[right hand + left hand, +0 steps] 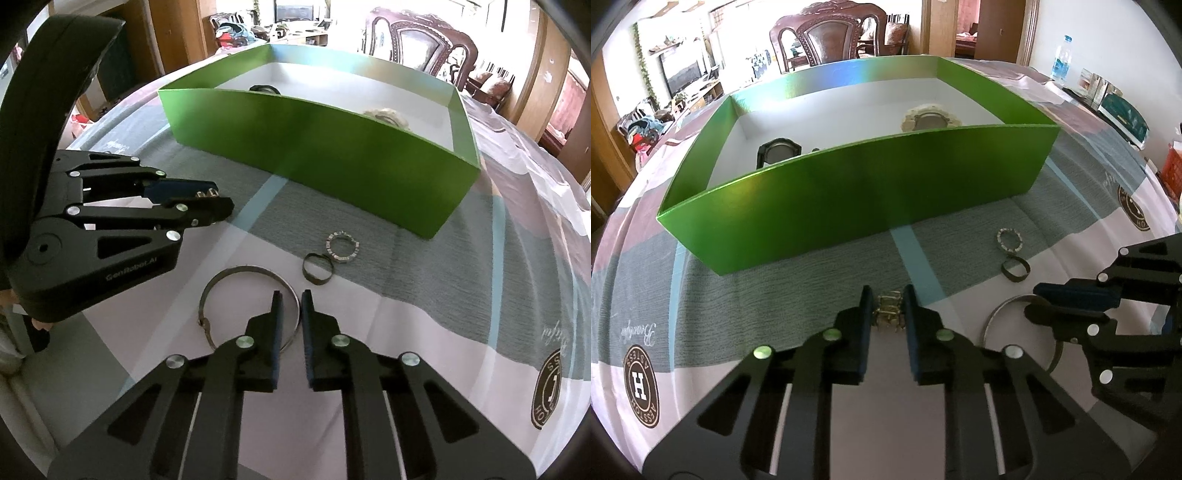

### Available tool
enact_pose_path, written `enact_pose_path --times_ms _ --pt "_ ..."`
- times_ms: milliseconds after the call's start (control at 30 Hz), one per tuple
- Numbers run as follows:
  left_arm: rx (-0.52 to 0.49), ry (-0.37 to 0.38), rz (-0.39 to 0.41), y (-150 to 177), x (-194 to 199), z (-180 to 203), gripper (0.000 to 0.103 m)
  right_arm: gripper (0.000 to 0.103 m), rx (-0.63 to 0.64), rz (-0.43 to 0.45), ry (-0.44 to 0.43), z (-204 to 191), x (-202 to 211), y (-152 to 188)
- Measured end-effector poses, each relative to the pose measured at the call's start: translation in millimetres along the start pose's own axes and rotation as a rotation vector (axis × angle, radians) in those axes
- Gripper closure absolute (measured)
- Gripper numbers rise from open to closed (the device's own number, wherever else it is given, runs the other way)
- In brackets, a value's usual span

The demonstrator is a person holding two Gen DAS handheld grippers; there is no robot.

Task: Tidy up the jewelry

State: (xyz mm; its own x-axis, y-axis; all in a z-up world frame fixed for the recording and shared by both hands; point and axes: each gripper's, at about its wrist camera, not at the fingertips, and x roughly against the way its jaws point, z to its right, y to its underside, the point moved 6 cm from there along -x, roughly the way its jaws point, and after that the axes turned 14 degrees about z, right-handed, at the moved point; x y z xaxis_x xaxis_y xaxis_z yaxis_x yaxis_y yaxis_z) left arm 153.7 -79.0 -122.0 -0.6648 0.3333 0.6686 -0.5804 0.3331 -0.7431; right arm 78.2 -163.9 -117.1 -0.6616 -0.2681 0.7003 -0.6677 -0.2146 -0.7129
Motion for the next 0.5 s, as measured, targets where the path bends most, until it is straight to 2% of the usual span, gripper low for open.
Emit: enact_pose_path --times_ms 500 --pt "0.01 -0.006 -0.001 0.3 0.6 -1.5 0.089 0.097 -0.032 -0.007 -0.032 1.4 1.8 -0.1"
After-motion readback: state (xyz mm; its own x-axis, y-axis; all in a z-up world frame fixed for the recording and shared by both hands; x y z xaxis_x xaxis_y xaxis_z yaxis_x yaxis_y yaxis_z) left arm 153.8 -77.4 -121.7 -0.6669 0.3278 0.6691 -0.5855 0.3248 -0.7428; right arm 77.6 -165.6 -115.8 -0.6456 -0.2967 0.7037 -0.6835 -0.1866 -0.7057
